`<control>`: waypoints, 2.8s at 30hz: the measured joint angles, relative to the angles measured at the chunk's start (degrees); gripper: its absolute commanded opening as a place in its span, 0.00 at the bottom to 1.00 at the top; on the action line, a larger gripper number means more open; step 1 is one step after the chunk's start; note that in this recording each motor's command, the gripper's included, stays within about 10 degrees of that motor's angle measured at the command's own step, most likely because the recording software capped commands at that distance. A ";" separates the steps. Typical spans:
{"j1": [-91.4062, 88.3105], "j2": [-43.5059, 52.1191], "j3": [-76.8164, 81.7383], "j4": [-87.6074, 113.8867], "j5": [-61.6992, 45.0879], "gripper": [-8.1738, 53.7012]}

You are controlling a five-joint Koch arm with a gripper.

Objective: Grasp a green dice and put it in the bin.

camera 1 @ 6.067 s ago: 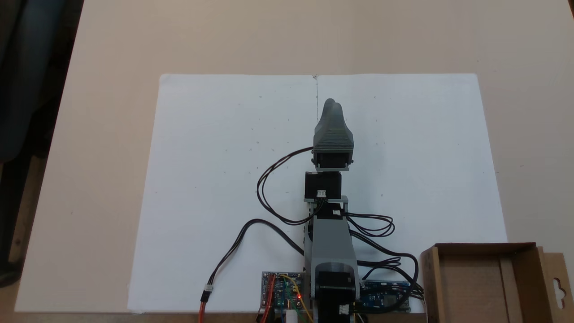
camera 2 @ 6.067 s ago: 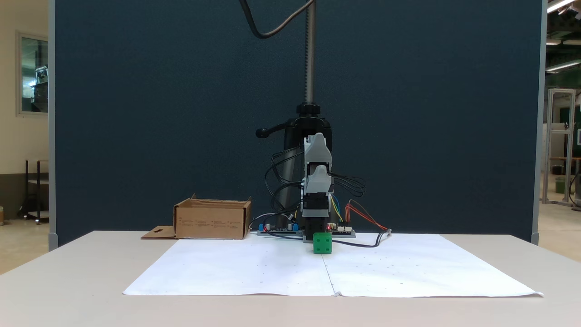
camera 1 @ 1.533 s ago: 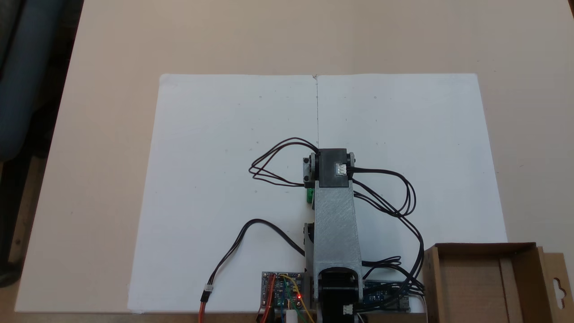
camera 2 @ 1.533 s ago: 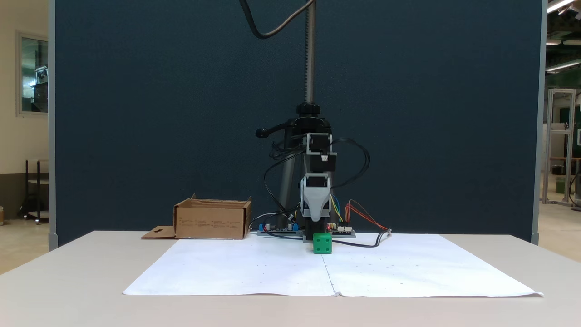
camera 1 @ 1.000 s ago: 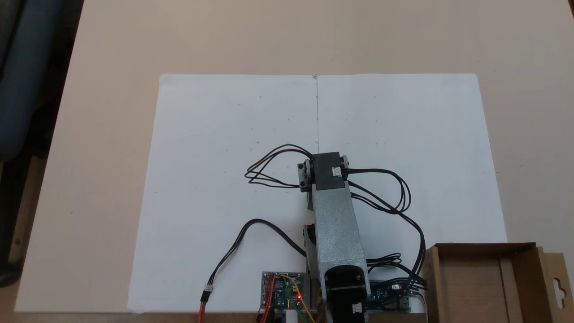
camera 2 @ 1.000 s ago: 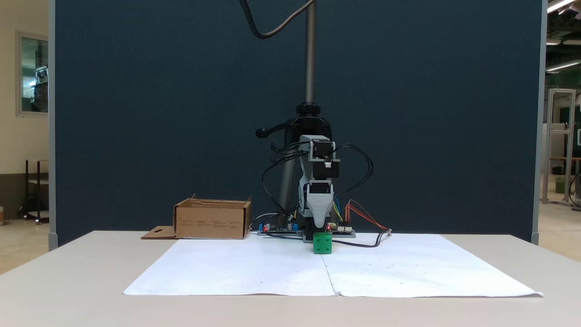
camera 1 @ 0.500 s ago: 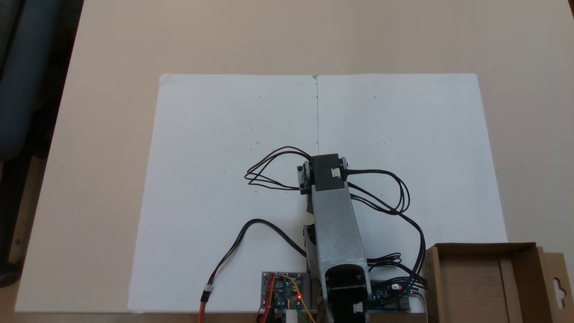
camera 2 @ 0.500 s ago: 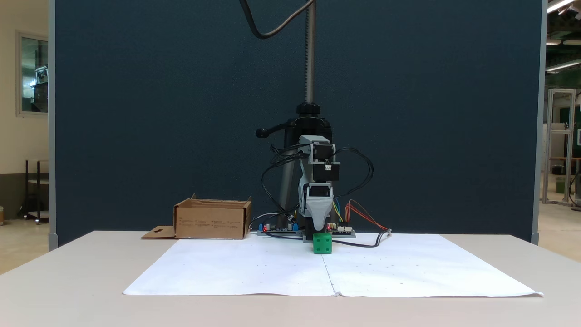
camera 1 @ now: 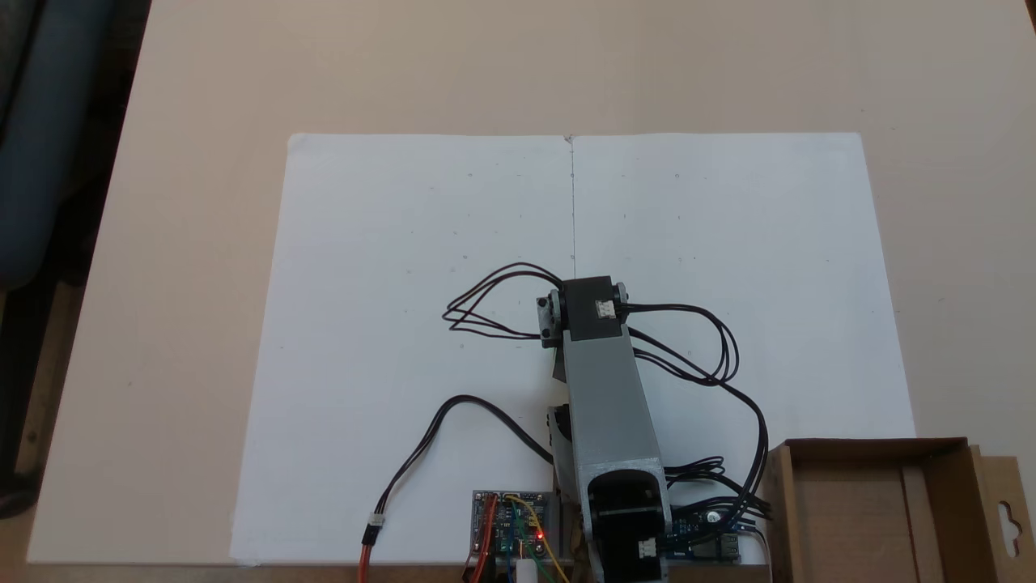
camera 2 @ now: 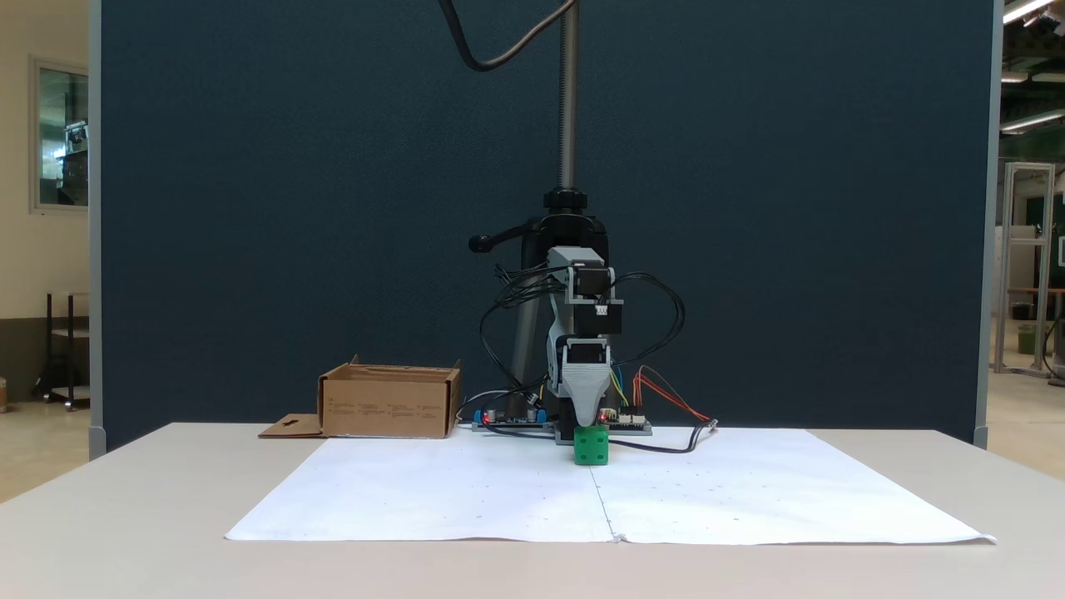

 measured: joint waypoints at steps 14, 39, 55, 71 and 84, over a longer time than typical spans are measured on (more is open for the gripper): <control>0.09 -8.35 2.55 -6.77 0.00 0.83; 1.67 -14.15 4.66 -14.50 0.00 0.75; 1.58 -14.15 5.89 -15.82 0.00 0.33; 3.52 -14.15 -1.93 -16.00 -0.18 0.33; 35.07 -21.45 -41.48 -5.01 -14.41 0.33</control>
